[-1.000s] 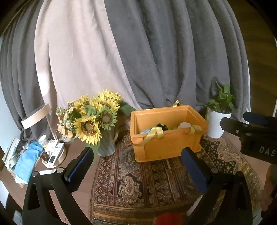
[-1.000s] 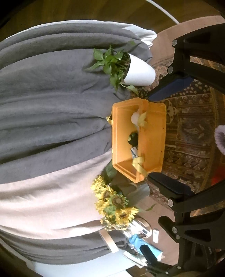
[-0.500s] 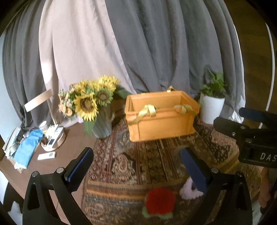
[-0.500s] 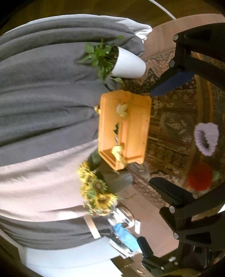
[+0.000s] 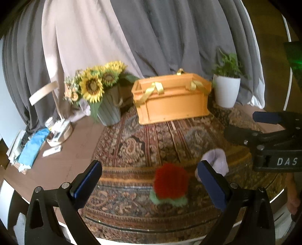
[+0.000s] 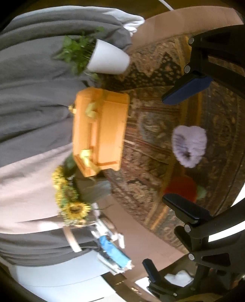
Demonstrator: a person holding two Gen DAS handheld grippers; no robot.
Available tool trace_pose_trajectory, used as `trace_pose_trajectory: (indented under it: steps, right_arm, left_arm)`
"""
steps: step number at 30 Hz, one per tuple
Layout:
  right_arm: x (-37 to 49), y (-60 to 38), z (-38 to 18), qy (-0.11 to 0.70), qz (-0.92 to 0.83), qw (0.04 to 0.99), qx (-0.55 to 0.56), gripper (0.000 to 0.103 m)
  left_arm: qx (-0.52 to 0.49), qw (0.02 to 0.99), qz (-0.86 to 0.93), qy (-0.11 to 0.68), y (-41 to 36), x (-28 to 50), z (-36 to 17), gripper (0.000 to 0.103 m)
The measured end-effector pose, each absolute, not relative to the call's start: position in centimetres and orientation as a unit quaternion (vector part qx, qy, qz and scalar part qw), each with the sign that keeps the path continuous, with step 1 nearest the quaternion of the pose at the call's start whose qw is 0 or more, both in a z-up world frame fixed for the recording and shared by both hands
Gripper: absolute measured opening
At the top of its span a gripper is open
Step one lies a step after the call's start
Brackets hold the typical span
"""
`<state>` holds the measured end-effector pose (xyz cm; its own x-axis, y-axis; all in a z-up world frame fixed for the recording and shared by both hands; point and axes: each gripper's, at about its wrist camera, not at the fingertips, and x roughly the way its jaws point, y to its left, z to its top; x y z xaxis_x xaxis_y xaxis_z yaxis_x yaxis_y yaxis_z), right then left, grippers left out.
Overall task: Organize soft objects
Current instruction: 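Grasp the lavender fluffy wristband with the right tool while the left tool grasps the red pompom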
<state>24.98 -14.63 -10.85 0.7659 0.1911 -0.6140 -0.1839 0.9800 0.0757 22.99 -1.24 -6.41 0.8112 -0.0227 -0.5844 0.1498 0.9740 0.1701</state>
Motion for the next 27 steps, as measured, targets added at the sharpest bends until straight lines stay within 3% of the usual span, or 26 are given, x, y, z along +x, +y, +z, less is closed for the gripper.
trace_pose_trajectory:
  steps: [19, 27]
  right_arm:
    - [28.3, -14.6, -19.7, 0.45, 0.112, 0.886, 0.019, 0.095]
    - [30.0, -14.4, -21.4, 0.466, 0.107, 0.878, 0.021, 0.095]
  left_arm:
    - [0.117, 0.911, -0.092, 0.386, -1.7, 24.8, -14.7, 0.103]
    - [0.115, 0.898, -0.108, 0.411, -1.6, 26.7, -17.1, 0.103]
